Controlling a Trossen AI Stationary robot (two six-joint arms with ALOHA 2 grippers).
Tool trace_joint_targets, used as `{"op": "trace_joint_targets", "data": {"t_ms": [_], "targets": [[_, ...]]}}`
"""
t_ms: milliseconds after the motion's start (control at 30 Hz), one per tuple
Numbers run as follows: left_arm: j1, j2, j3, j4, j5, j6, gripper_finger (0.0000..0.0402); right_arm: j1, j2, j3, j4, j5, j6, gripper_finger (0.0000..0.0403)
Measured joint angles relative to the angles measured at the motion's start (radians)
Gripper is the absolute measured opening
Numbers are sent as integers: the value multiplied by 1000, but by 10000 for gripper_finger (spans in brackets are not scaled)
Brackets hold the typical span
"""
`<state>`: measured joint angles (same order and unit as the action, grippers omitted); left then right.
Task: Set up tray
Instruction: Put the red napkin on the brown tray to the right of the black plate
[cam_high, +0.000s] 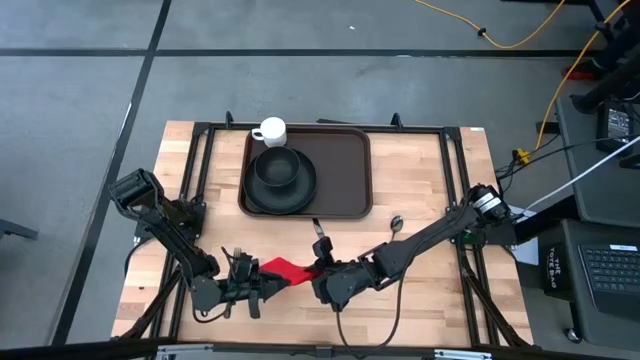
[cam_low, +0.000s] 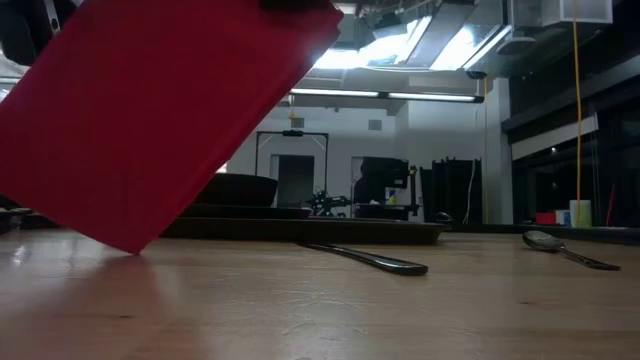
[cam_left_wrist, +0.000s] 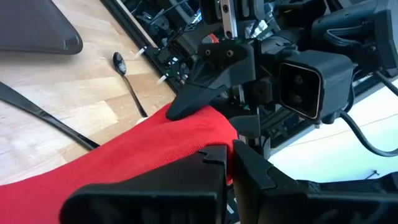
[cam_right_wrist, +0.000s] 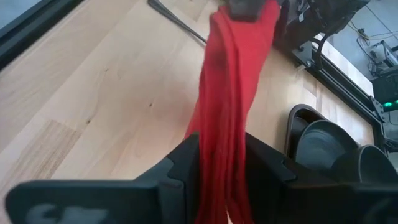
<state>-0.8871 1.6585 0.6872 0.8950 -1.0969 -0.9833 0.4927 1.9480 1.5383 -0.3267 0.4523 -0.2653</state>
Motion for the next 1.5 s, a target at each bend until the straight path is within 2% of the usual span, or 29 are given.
{"op": "trace_joint_targets", "data": {"t_ms": [133,267,433,567,700,867,1067,1300,1500], "targets": [[0,0,0,-2,-1,0,3,0,0,0,3,12,-2,105],[0,0,0,-3,-1,0,3,1,0,0,6,76,-3,105],[0,0,0,-3,-1,1,3,0,0,0,5,78,-4,102],[0,0,0,-3,-2,0,3,0,0,0,6,78,-5,75],[0,0,0,-1,-9,0,3,0,0,0,16,78,-5,23],[0,0,0,-1,-2,2,8,0,0,0,16,78,-5,20],[0,0,0,-1,-2,2,41,0,0,0,16,79,-5,20],[0,-14,0,4,53,14,91,2,-13,0,7,81,-5,20],[0,-81,0,-2,56,195,118,2,-70,0,-35,95,0,20]]}}
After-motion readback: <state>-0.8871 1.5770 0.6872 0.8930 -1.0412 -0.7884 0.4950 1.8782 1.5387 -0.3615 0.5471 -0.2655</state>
